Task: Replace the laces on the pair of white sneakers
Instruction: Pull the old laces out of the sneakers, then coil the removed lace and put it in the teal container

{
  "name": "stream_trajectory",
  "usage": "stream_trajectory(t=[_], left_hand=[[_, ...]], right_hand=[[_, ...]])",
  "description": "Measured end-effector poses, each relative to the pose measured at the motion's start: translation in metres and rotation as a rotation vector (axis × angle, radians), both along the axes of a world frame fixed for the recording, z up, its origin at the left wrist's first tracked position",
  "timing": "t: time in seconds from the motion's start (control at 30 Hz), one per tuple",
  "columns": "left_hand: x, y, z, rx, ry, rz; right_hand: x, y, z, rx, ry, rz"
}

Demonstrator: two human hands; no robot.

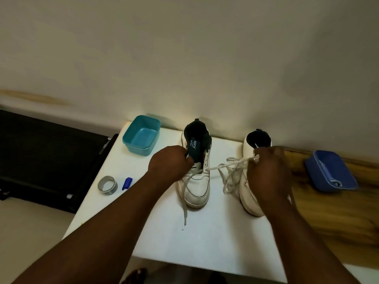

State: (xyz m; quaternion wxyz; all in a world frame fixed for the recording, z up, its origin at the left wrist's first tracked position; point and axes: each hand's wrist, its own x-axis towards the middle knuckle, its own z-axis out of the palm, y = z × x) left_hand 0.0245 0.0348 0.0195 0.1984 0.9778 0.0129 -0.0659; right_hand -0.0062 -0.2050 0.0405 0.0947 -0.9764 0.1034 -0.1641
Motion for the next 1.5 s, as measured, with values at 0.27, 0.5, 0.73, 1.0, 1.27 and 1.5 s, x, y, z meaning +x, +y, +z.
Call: stream_trajectory(t=[0.27, 0.5, 0.73, 1.0, 1.27, 1.5], left_hand=[[0.0, 0.003, -0.002, -0.036, -0.005, 0.005], [0.0, 0.003, -0.002, -0.03, -0.003, 0.002], [0.0, 0.003, -0.002, -0.031, -0.004, -0.004], [-0.001, 0.003, -0.002, -0.03, 0.01, 0.0], [-0.007, -0.004, 0.011, -0.009, -0.119, 0.082], [-0.022, -0.022, 0.064, -0.667, 0.015, -0.233]], right_hand=[[-0.004, 0.057, -0.028, -0.03, 0.152, 0.411], [0.001, 0.005, -0.007, -0.021, 0.016, -0.019], [-0.005, 0.063, -0.031, -0.008, 0.148, 0.441], [0.005, -0.008, -0.016, -0.074, 0.06, 0.003], [-0.004, 0.033, -0.011, 0.128, 0.096, 0.389], [-0.011, 0.03, 0.017, 0.374, -0.06, 0.575]])
